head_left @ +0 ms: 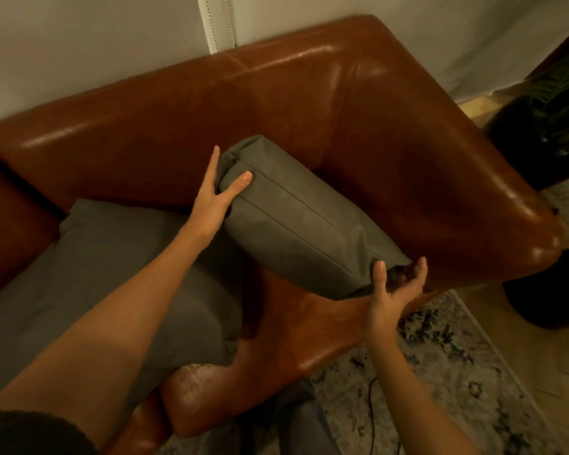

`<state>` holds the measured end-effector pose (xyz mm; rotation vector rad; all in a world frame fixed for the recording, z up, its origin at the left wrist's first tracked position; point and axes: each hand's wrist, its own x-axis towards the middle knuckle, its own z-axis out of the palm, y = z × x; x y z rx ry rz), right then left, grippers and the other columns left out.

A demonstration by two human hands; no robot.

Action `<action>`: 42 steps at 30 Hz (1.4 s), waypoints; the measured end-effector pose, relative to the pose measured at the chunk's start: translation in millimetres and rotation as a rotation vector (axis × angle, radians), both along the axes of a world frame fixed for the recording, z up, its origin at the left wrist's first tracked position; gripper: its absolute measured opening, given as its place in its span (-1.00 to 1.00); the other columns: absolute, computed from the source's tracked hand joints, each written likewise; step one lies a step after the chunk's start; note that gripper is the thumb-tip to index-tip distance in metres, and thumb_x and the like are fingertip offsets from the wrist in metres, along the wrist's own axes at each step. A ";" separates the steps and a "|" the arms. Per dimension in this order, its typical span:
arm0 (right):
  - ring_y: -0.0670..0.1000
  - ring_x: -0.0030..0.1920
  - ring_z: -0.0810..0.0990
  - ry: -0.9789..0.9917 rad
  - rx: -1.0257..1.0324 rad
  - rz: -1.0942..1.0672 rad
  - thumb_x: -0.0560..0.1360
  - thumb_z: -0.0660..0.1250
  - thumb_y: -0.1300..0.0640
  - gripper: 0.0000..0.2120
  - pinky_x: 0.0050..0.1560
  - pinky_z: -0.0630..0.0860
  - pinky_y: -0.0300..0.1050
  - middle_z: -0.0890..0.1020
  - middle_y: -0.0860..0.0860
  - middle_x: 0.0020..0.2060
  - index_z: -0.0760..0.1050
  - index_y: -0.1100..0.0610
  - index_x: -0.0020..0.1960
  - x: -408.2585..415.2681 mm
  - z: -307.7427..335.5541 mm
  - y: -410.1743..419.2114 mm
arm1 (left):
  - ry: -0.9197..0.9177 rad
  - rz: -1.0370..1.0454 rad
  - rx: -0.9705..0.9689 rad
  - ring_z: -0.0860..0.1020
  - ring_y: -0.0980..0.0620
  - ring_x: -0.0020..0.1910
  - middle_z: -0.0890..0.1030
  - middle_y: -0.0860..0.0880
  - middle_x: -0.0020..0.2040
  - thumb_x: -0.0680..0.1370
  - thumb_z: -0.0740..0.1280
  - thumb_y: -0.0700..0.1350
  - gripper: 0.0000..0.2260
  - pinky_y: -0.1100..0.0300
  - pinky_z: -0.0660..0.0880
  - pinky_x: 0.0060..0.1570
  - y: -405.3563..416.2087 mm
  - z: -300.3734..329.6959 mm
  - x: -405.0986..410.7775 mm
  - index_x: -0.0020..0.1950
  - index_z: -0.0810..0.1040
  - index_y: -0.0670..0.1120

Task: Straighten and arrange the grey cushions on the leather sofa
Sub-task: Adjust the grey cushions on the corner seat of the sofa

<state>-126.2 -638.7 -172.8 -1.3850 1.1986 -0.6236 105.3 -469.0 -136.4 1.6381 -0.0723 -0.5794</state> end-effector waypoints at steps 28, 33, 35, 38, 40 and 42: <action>0.03 0.29 0.45 -0.016 0.300 -0.510 0.45 0.38 -0.28 -0.20 0.22 0.43 -0.04 0.41 0.00 0.37 0.14 0.03 0.52 17.6 17.5 -118.1 | 0.165 -0.253 0.081 0.41 -0.05 0.31 0.31 -0.03 0.47 0.48 0.44 0.08 -0.27 0.16 0.42 0.03 -214.6 8.7 20.7 0.56 0.15 0.08; 0.02 0.28 0.44 -0.018 0.319 -0.602 0.46 0.38 -0.25 -0.23 0.12 0.40 -0.07 0.41 0.00 0.36 0.14 0.03 0.51 -0.7 16.8 -147.3 | 0.174 -0.322 0.013 0.31 -0.08 0.44 0.21 -0.02 0.54 0.44 0.48 0.02 -0.20 -0.02 0.37 0.35 -237.4 -6.1 -3.1 0.56 0.10 0.14; 0.04 0.25 0.45 -0.015 0.363 -0.619 0.46 0.38 -0.25 -0.20 0.09 0.41 -0.03 0.39 0.02 0.37 0.10 0.03 0.52 -3.8 17.2 -158.4 | 0.170 -0.336 0.014 0.25 -0.09 0.48 0.14 0.00 0.56 0.41 0.49 0.07 -0.15 -0.11 0.29 0.41 -242.3 -8.8 -9.6 0.56 0.05 0.19; 0.07 0.26 0.45 -0.022 0.410 -0.617 0.43 0.38 -0.29 -0.15 0.13 0.45 0.05 0.38 0.03 0.37 0.08 0.02 0.53 -2.3 21.6 -170.6 | 0.091 -0.356 0.131 0.03 -0.11 0.56 -0.05 0.04 0.60 0.42 0.42 0.25 -0.11 -0.20 0.10 0.48 -244.8 -18.7 -19.1 0.56 -0.10 0.24; 0.11 0.33 0.41 0.009 0.416 -0.628 0.43 0.36 -0.33 -0.15 0.24 0.44 0.10 0.35 0.04 0.39 0.09 0.01 0.53 0.4 23.4 -172.6 | 0.089 -0.351 0.253 -0.09 -0.13 0.57 -0.13 0.04 0.60 0.42 0.32 0.37 -0.10 -0.23 -0.03 0.49 -241.6 -26.5 -26.4 0.55 -0.18 0.24; 0.12 0.40 0.33 0.143 0.297 -0.640 0.49 0.27 -0.32 -0.26 0.28 0.35 0.02 0.29 0.06 0.44 0.16 0.03 0.51 3.4 23.7 -171.4 | 0.127 -0.329 0.284 -0.11 -0.17 0.56 -0.15 0.05 0.60 0.40 0.28 0.43 -0.09 -0.24 -0.06 0.49 -235.1 -33.8 -31.2 0.55 -0.21 0.24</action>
